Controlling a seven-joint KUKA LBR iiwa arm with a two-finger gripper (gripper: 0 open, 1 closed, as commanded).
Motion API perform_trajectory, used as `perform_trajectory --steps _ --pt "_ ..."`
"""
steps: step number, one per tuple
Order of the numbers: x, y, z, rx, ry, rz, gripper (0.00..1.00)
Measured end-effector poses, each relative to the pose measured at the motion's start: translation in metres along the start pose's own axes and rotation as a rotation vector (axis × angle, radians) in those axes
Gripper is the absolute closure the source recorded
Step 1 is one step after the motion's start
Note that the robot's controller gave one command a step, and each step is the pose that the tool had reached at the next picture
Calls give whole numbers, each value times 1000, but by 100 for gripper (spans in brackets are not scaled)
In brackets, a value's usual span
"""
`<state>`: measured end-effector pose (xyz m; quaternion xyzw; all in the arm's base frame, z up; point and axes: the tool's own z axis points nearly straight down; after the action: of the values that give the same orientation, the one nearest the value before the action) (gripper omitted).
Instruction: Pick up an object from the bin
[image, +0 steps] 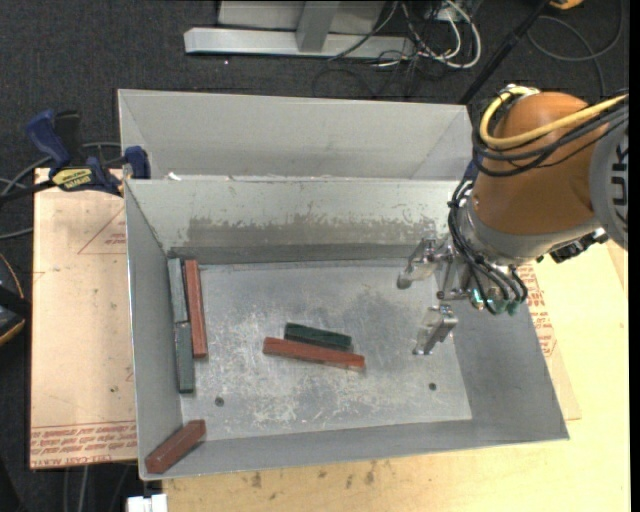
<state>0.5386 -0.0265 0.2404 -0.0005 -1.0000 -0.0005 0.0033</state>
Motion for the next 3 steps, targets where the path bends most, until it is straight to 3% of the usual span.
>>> perform_trajectory --steps 1,2,3 --pt "-1 0 -4 0 -8 0 0" --pt "-22 9 33 2 -19 -27 0" --pt "-6 85 156 3 -36 41 100"
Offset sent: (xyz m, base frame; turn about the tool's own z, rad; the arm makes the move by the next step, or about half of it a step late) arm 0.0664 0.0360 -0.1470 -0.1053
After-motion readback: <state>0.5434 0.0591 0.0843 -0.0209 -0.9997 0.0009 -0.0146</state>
